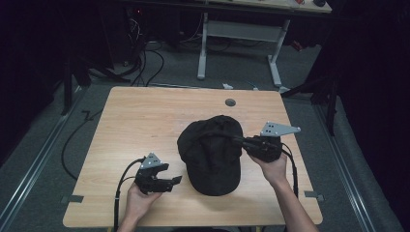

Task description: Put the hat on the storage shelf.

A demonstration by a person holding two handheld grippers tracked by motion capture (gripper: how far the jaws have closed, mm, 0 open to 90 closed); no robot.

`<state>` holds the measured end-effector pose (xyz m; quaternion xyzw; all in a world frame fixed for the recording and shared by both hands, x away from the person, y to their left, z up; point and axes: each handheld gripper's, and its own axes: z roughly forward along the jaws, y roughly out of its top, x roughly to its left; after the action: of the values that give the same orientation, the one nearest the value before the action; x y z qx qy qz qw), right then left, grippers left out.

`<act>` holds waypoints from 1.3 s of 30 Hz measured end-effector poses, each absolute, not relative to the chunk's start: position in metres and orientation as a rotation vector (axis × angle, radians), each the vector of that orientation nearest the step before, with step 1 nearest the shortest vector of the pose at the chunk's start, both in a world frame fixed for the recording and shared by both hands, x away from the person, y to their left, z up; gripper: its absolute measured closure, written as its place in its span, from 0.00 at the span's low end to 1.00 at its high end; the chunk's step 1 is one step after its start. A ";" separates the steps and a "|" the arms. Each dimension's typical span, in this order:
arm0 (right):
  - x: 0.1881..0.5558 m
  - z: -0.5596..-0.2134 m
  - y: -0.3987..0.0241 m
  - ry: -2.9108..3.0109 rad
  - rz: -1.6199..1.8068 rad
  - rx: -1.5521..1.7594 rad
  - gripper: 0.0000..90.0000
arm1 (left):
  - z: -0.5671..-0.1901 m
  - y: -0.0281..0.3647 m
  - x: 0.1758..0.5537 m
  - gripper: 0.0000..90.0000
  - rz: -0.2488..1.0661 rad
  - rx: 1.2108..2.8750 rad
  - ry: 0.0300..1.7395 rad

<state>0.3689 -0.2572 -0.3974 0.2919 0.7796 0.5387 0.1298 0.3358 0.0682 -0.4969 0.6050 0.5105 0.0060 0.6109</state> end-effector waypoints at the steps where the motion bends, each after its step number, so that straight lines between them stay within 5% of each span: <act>1: 0.369 -0.397 -0.257 2.267 1.566 0.845 0.97 | -0.495 0.067 0.335 0.28 -0.012 1.394 1.167; 27: 0.363 -0.397 -0.250 2.257 1.669 0.714 0.97 | -0.484 0.041 0.342 0.26 -0.228 1.406 1.090; 39: 0.365 -0.401 -0.251 2.230 1.611 0.714 0.97 | -0.473 0.042 0.331 0.46 -0.217 1.407 1.016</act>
<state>0.3652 -0.2511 -0.4006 0.2486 0.7757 0.5606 0.1491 0.3306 0.0422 -0.4734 0.6172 0.4458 -0.0952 0.6413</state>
